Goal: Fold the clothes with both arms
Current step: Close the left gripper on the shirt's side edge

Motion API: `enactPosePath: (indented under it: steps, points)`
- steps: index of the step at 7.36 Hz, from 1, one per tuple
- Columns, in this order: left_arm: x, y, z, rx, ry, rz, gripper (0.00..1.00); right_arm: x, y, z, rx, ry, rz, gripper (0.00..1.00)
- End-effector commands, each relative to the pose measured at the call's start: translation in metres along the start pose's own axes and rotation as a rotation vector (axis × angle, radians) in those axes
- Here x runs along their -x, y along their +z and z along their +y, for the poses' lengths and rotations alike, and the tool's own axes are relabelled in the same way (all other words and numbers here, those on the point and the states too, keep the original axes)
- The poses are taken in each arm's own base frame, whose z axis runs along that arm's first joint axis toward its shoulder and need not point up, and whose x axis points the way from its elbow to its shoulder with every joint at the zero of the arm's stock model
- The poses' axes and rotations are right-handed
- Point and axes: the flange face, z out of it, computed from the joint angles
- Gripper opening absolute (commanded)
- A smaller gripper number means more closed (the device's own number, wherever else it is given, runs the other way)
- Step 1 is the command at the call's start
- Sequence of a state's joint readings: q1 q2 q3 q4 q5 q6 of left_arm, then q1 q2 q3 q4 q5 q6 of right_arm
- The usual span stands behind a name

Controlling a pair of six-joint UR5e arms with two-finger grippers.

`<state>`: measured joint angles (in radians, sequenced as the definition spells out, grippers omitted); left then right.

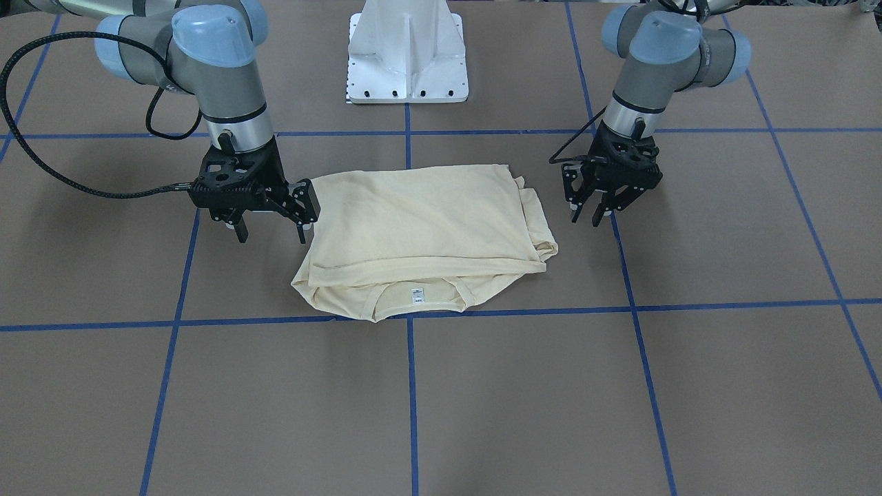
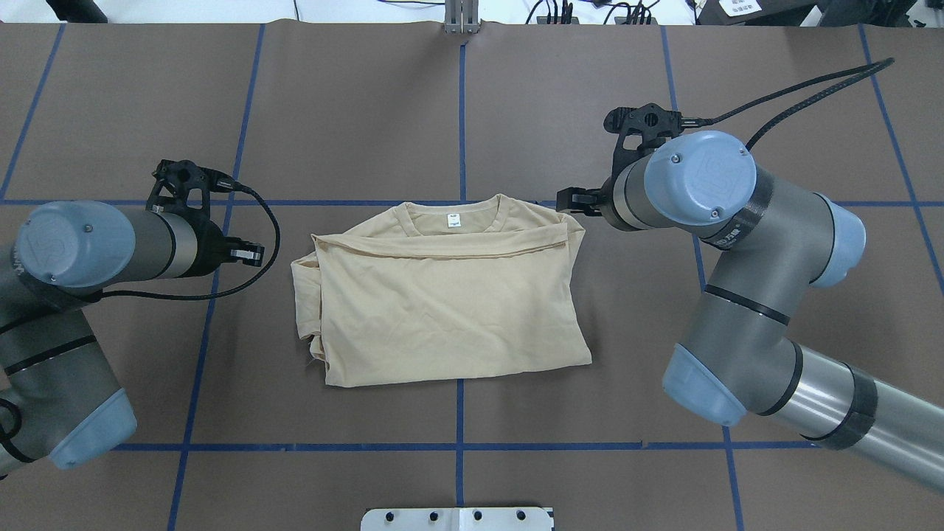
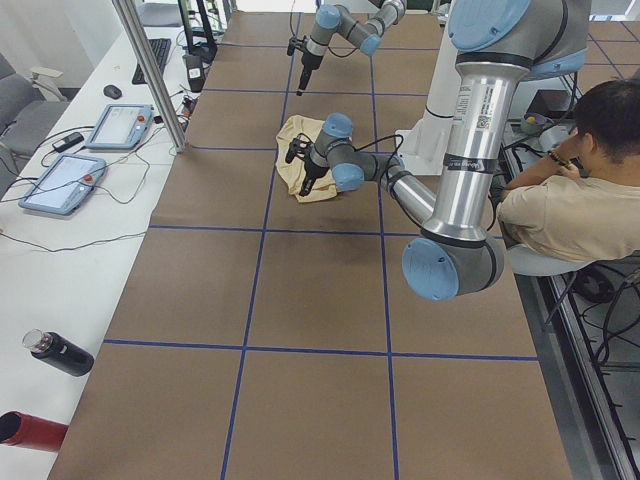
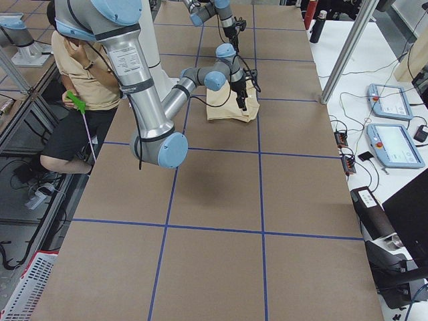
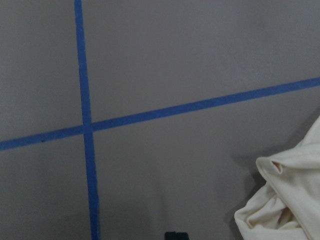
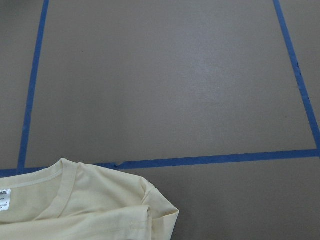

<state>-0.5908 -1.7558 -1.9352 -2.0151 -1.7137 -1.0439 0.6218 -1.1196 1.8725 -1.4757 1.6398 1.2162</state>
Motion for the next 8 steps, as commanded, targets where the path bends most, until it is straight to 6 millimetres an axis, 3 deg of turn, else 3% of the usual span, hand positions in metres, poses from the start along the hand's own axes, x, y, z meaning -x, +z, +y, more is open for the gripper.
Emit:
enactPosePath:
  steps: [1,2,4,5,7,8]
  points:
    - [-0.053,0.006,0.059,0.096,-0.119,0.069,1.00,0.000,0.000,-0.001,-0.001,0.001,0.000,1.00]
    - [-0.073,0.017,0.087,0.108,-0.136,0.066,1.00,0.000,0.000,0.000,0.000,0.000,0.000,1.00]
    - [-0.101,0.036,0.120,0.151,-0.148,0.057,1.00,0.002,0.001,0.004,0.005,-0.004,-0.002,1.00]
    - [-0.110,0.047,0.132,0.170,-0.155,0.050,0.94,0.002,0.001,0.004,0.004,-0.004,-0.002,1.00]
    - [-0.112,0.051,0.136,0.162,-0.151,0.043,0.68,0.004,0.002,0.007,0.006,-0.007,-0.002,1.00]
    - [-0.111,0.051,0.135,0.161,-0.152,0.041,0.62,0.004,0.002,0.007,0.006,-0.006,-0.002,1.00]
